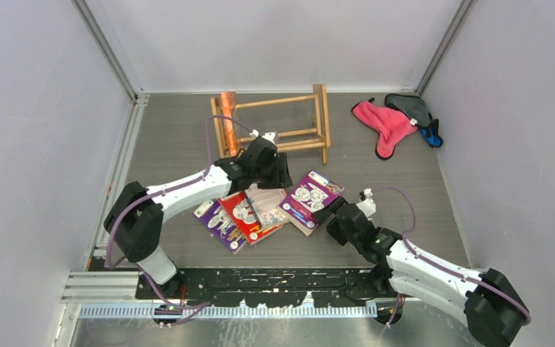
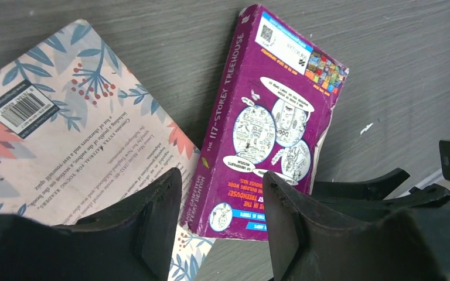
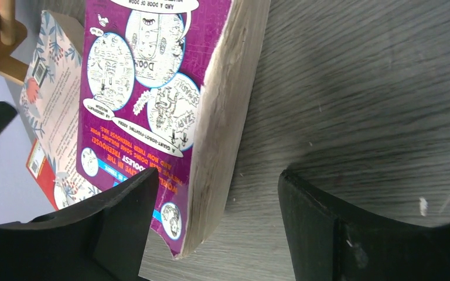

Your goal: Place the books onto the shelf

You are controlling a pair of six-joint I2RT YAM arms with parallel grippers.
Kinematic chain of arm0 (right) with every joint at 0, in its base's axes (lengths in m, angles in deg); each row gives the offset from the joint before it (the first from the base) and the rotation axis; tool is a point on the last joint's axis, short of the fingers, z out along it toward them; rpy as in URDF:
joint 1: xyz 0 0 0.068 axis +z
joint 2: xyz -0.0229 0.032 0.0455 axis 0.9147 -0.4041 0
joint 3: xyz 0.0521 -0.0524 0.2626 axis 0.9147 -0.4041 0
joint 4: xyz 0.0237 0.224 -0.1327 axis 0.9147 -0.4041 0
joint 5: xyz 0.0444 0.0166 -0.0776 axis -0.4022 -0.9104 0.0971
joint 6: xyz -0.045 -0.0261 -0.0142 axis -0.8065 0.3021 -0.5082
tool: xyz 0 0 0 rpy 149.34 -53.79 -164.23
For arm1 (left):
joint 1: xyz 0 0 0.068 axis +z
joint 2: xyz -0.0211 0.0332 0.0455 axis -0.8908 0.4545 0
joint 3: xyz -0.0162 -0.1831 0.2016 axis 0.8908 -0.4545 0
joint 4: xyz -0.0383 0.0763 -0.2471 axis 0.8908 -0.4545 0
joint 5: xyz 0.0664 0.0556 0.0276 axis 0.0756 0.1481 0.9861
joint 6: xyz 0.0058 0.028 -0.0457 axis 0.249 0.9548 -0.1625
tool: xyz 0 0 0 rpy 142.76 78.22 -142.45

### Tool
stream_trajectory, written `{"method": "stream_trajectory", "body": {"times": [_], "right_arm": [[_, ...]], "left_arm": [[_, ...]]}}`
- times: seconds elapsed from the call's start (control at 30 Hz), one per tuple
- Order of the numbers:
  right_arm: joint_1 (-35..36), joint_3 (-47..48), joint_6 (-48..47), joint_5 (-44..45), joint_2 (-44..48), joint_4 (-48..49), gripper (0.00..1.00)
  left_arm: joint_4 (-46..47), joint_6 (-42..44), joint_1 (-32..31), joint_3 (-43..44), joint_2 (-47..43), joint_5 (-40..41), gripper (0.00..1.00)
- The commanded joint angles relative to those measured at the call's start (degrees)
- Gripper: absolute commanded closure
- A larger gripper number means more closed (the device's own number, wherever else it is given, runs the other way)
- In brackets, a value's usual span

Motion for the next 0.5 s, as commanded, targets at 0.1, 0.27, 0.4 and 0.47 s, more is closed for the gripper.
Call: {"method": "stream_trajectory", "body": {"times": [0.1,0.27,0.4,0.47], "right_arm": [[-1.99,-0.22,0.48,-0.68,-2.01,7.18,0.2],[-4.75,-1.12,-0.15,-2.72,-1.55,7.08,0.2],[-6.99,-1.67,-0.95,-4.88,-2.64,8.48,0.21],[-7.94,-1.68,-1.36,-5.88,-3.65,9.6,0.21]], "left_arm": [[4.62,-2.64,5.69,0.96,5.38,-15.42,0.47],[8.57,-3.0,7.26,1.73,8.5,-21.49,0.47],[8.44,-3.26,7.45,4.33,11.89,-24.22,0.47],[9.11,-3.86,7.4,4.31,12.58,-23.95,0.47]]}}
